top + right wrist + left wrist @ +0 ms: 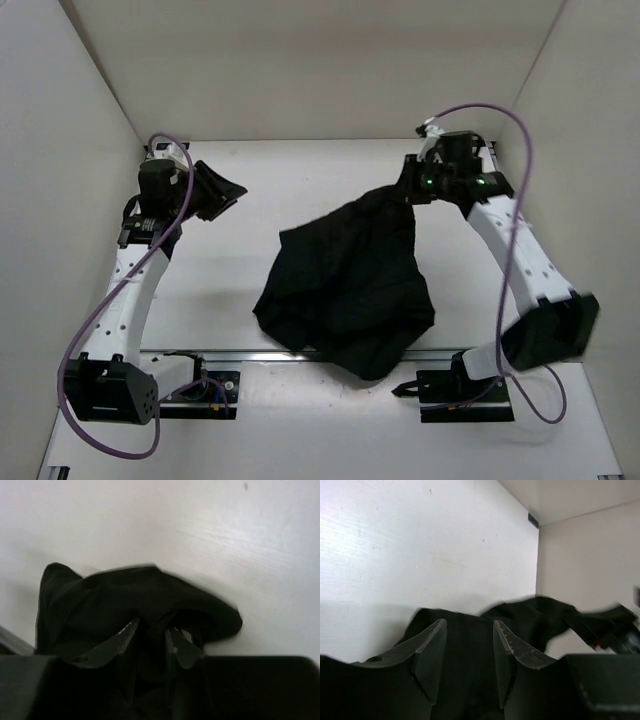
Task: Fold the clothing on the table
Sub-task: Move the skirt to the center of the board, then flatten the skirt out
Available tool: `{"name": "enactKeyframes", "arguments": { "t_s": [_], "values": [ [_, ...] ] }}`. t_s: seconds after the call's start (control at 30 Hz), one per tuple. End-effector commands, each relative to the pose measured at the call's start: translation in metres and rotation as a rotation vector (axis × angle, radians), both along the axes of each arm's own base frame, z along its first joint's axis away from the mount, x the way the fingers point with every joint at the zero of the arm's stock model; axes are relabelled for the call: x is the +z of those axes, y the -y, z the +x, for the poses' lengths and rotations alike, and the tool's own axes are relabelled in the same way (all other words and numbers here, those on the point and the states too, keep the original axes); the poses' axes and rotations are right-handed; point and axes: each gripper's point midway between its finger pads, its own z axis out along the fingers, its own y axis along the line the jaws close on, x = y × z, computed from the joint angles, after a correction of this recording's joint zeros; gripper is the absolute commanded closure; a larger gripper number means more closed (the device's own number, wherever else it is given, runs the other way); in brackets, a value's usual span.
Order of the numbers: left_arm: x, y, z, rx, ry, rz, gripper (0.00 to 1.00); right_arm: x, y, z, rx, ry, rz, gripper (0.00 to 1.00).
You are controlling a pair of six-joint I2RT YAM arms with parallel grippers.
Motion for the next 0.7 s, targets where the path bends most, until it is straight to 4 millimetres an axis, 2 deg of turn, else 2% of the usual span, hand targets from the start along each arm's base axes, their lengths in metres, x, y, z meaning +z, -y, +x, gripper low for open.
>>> {"name": "enactKeyframes", "arguments": {
  "t_s": [0.0,0.03,0.07,0.13,0.17,0.23,0.3,0.4,0.53,0.67],
  "values": [
    [-0.025,0.022,-0.020,-0.102,-0.066,0.055,0.46,-0.082,0.010,0.014,-0.027,-0.216,-0.121,0.74],
    [-0.038,0.028,-0.025,-0.131,-0.116,0.072,0.47,-0.095,0.013,0.016,-0.035,-0.268,-0.158,0.59],
    [-0.051,0.042,-0.037,-0.191,-0.149,0.094,0.46,-0.106,0.023,0.019,-0.065,-0.284,-0.218,0.49],
    [-0.085,0.079,-0.069,-0.341,-0.256,0.137,0.45,-0.123,0.040,0.013,-0.111,-0.360,-0.289,0.42],
    [-0.106,0.086,-0.082,-0.371,-0.318,0.151,0.45,-0.125,0.044,0.010,-0.129,-0.369,-0.296,0.43],
    [-0.137,0.112,-0.116,-0.457,-0.384,0.182,0.45,-0.127,0.049,-0.009,-0.138,-0.398,-0.290,0.43],
    [-0.174,0.119,-0.143,-0.484,-0.464,0.172,0.45,-0.129,0.046,-0.025,-0.133,-0.409,-0.282,0.49],
    [-0.192,0.137,-0.155,-0.522,-0.478,0.160,0.44,-0.142,0.035,-0.063,-0.086,-0.434,-0.300,0.52],
    [-0.208,0.148,-0.157,-0.540,-0.511,0.253,0.43,-0.165,0.015,-0.100,-0.038,-0.508,-0.281,0.52],
    [-0.228,0.147,-0.152,-0.517,-0.530,0.291,0.41,-0.186,0.016,-0.128,-0.064,-0.583,-0.280,0.49]
  ]
}}
